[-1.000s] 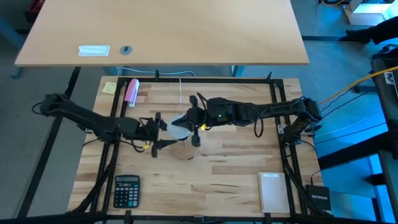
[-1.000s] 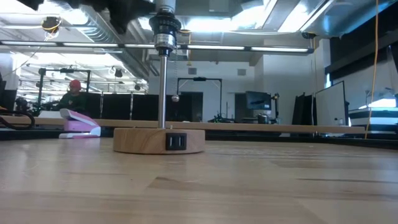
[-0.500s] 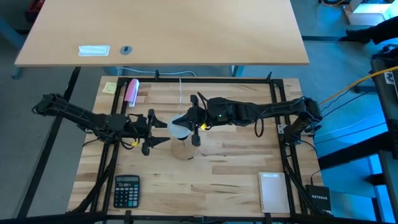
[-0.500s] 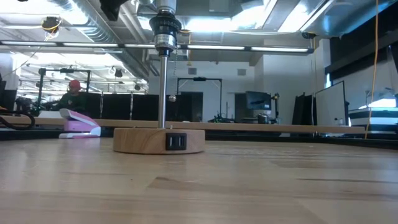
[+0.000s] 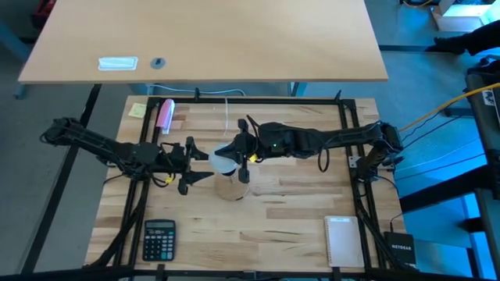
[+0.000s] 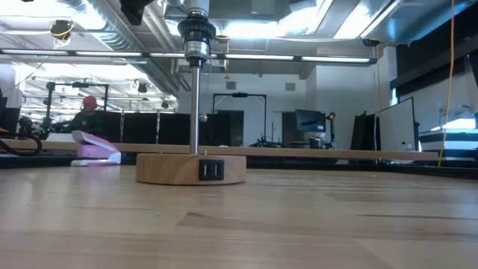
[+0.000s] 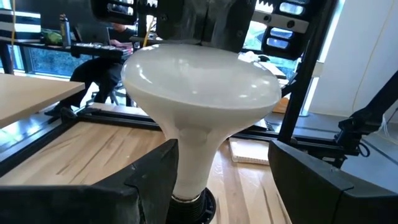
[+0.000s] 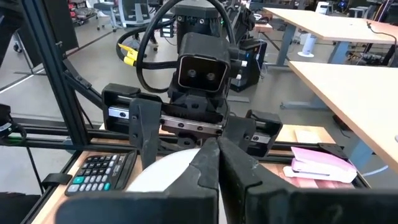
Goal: Screw lightbulb
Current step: Insert the lightbulb into the desk lamp
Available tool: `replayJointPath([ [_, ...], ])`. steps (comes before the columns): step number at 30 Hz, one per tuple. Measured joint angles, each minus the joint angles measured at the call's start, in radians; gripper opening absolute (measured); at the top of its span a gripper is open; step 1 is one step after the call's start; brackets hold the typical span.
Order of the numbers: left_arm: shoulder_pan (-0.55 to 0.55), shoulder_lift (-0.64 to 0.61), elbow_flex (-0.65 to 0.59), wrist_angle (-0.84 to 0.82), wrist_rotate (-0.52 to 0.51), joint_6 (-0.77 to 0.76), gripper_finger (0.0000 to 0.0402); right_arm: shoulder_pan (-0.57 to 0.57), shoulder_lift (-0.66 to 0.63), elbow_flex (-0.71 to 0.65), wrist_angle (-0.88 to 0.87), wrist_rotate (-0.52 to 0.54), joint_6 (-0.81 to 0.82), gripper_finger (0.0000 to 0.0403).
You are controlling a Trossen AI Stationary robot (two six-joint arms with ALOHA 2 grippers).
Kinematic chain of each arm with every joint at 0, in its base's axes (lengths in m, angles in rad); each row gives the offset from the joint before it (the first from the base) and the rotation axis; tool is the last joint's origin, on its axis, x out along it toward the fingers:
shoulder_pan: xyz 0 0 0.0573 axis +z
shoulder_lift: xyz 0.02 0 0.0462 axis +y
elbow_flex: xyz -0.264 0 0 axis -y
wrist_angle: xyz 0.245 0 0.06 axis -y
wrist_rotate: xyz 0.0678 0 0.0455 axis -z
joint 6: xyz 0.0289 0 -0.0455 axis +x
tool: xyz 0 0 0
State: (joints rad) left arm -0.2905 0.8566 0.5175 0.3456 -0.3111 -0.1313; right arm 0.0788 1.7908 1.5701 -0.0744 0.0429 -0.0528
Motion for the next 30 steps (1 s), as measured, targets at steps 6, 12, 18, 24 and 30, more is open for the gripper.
replayJointPath([
  [6, -0.005, -0.002, 0.0, 0.003, 0.0, 0.005, 0.0239, 0.0, -0.005, -0.002, 0.016, 0.0, 0.0, 0.0002],
  [12, -0.005, -0.006, 0.0, 0.001, 0.0, 0.004, 0.0239, -0.001, -0.002, -0.006, 0.058, -0.028, 0.021, 0.0003],
  [18, -0.005, -0.006, 0.0, -0.001, 0.0, 0.003, 0.0239, -0.001, -0.007, -0.003, 0.098, -0.034, 0.046, 0.0003],
  [24, -0.004, -0.006, 0.0, -0.002, 0.0, 0.003, 0.0239, 0.0, -0.006, 0.014, 0.1, -0.035, 0.047, 0.0003],
  [30, -0.004, -0.006, 0.0, 0.002, 0.0, 0.0, 0.0239, 0.0, -0.02, 0.014, 0.097, -0.035, 0.047, 0.0003],
])
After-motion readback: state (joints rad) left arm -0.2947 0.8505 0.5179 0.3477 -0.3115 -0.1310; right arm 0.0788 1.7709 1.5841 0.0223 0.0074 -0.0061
